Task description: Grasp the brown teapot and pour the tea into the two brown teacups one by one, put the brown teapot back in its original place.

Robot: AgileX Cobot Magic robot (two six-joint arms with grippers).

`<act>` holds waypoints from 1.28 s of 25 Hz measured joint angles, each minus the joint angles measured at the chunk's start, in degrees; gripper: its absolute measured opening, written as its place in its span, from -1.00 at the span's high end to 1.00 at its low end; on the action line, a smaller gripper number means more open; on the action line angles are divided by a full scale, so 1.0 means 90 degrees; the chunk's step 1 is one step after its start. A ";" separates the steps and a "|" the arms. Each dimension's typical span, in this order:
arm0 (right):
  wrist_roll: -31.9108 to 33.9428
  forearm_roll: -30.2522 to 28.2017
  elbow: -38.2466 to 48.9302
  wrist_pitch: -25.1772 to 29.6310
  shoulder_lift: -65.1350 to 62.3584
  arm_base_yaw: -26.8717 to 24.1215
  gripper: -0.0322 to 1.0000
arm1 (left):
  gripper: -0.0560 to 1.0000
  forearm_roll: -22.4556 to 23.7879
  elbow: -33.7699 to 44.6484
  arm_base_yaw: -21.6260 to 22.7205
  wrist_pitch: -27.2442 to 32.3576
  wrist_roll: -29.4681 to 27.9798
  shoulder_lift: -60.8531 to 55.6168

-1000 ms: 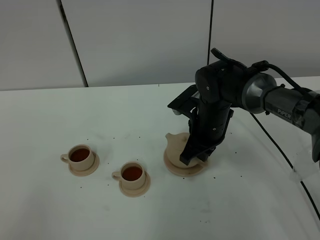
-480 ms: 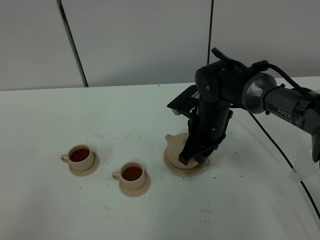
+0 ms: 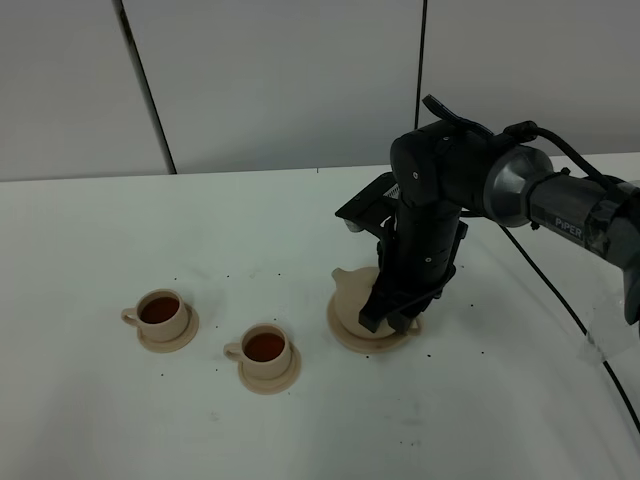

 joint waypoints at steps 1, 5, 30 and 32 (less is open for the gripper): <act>0.0006 -0.0025 0.0000 0.0033 0.0000 0.0000 0.22 | 0.36 0.0000 0.0000 0.0000 0.0000 0.0000 0.0000; 0.0124 -0.0267 0.0000 0.0239 0.0000 0.0000 0.22 | 0.36 0.0000 0.0000 0.0000 0.0000 0.0000 0.0000; 0.0889 -0.0078 0.0000 0.0596 -0.0866 -0.1098 0.21 | 0.36 0.0000 0.0000 0.0000 0.0000 0.0006 0.0000; 0.0959 0.0017 0.0000 0.0596 -0.0872 -0.1261 0.21 | 0.36 0.0000 0.0000 0.0000 0.0000 0.0006 0.0000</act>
